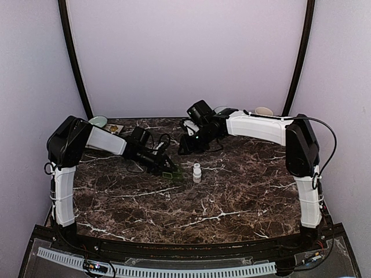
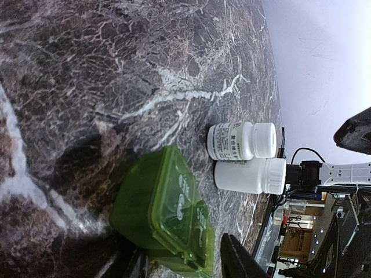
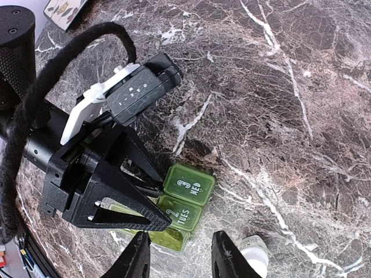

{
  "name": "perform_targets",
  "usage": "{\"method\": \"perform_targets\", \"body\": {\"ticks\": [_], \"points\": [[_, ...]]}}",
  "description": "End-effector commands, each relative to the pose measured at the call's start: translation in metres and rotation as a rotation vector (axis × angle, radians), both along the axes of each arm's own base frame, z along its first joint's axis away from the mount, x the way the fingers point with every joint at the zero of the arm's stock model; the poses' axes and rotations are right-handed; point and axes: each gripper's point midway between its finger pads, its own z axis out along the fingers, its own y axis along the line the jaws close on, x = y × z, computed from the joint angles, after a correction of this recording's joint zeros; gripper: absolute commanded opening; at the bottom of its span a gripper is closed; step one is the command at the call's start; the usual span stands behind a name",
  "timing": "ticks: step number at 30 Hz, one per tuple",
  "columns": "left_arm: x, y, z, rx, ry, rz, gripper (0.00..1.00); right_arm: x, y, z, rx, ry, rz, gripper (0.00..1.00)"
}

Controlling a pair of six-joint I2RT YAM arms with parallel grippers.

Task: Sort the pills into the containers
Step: Place the pill container at the center of the board.

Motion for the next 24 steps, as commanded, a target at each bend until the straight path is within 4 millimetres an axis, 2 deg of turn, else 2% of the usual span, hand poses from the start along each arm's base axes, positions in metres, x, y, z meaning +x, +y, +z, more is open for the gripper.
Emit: {"method": "perform_targets", "body": {"ticks": [1, 5, 18, 24], "points": [[0.006, 0.002, 0.004, 0.026, -0.029, -0.007, 0.49, 0.004, 0.002, 0.005, 0.015, -0.017, 0.012, 0.36], [0.008, 0.004, 0.007, 0.047, -0.048, -0.004, 0.54, 0.004, 0.002, 0.004, 0.011, -0.019, 0.015, 0.36], [0.022, 0.025, 0.019, 0.160, -0.139, 0.055, 0.57, 0.005, -0.001, 0.007, 0.003, -0.037, 0.016, 0.36], [0.029, 0.034, 0.028, 0.195, -0.180, 0.087, 0.55, 0.005, -0.004, 0.009, -0.004, -0.052, 0.010, 0.36]]}}
